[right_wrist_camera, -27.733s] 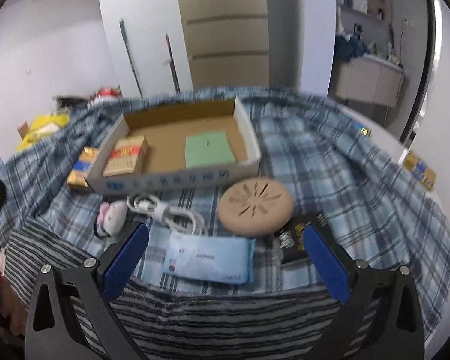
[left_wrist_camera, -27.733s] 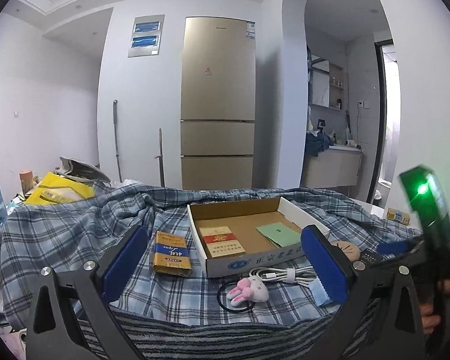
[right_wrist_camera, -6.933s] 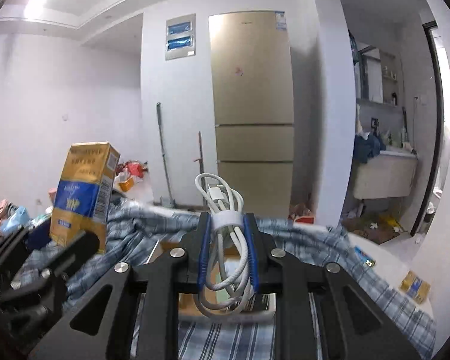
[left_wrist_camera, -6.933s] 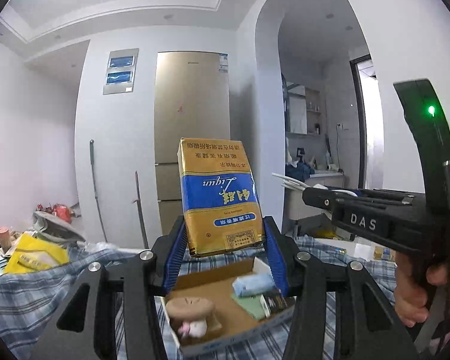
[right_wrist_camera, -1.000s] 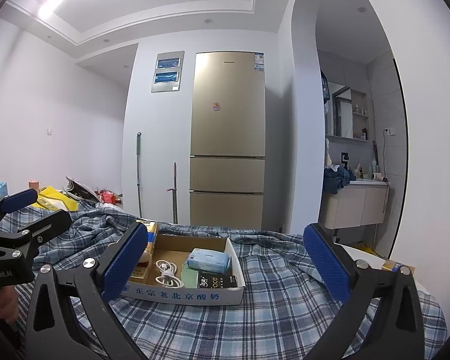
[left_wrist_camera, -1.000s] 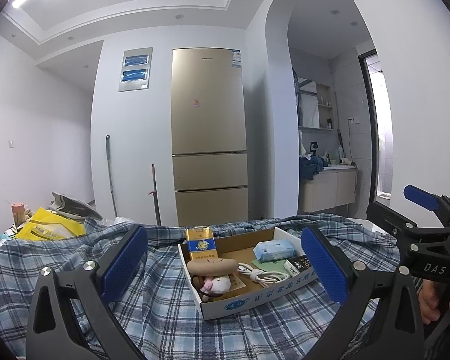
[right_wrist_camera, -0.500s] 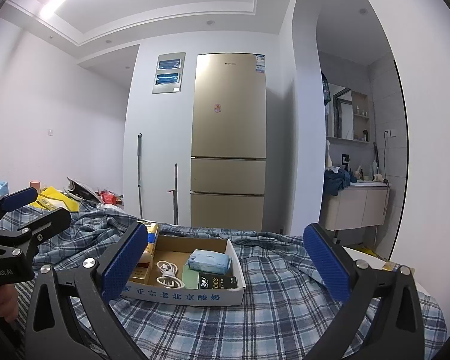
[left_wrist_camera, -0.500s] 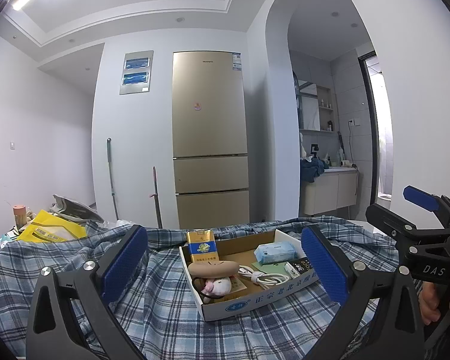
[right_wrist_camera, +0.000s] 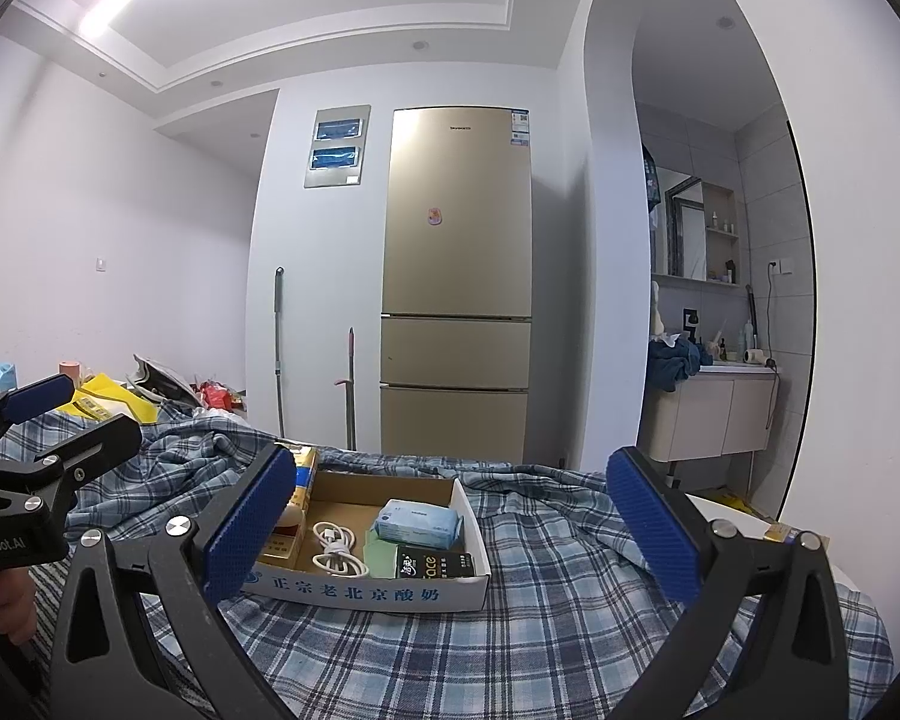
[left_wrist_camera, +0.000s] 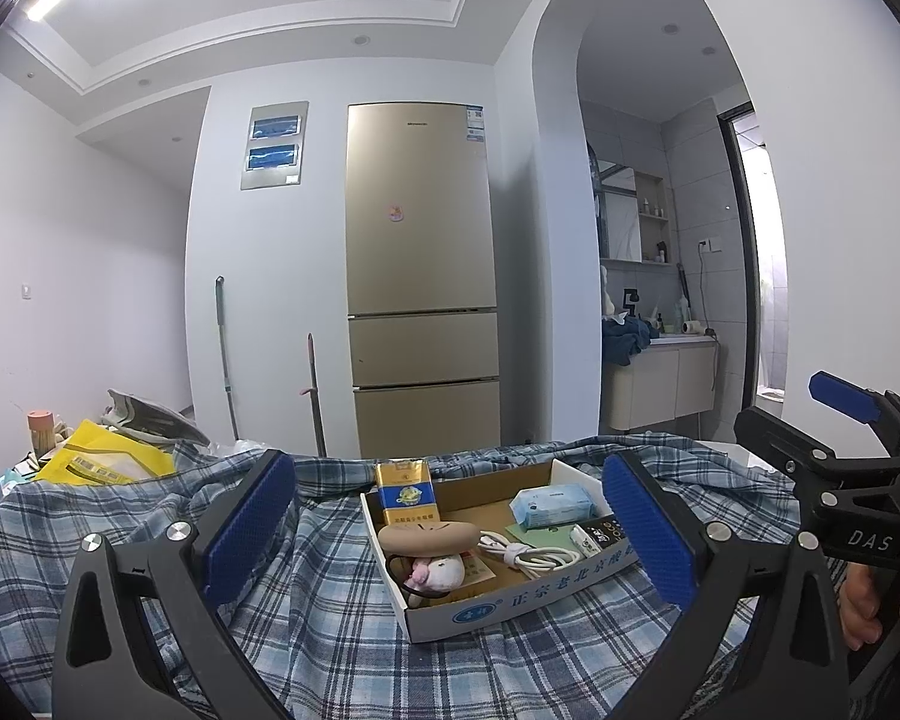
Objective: Organize soft objects
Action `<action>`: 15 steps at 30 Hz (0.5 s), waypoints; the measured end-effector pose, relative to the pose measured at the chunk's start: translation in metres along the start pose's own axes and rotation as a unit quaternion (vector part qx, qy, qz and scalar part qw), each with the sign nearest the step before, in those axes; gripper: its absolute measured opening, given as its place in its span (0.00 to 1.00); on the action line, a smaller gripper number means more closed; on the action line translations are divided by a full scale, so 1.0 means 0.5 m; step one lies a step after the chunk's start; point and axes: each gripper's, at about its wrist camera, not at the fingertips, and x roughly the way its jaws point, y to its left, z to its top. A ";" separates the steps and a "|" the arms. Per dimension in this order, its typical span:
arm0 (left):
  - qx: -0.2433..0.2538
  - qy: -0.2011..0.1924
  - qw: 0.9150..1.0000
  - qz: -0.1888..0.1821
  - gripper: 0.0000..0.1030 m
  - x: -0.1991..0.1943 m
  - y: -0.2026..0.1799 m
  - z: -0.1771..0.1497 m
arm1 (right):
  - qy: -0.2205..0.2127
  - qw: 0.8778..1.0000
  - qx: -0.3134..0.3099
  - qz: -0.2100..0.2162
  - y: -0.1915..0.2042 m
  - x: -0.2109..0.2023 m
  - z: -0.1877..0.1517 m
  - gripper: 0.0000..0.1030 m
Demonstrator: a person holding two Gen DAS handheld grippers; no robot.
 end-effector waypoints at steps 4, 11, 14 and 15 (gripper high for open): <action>0.000 0.000 1.000 0.001 1.00 0.001 0.001 0.000 | -0.001 1.000 0.000 -0.001 0.000 0.000 0.000 1.00; -0.001 -0.001 1.000 0.002 1.00 -0.002 0.002 0.001 | -0.001 1.000 -0.001 -0.002 -0.004 -0.002 0.000 1.00; 0.000 0.000 1.000 0.003 1.00 -0.001 0.002 0.002 | -0.001 1.000 -0.001 -0.002 -0.004 -0.003 0.001 1.00; -0.001 0.001 1.000 0.002 1.00 -0.001 0.002 0.001 | -0.001 1.000 -0.001 -0.002 -0.005 -0.003 0.001 1.00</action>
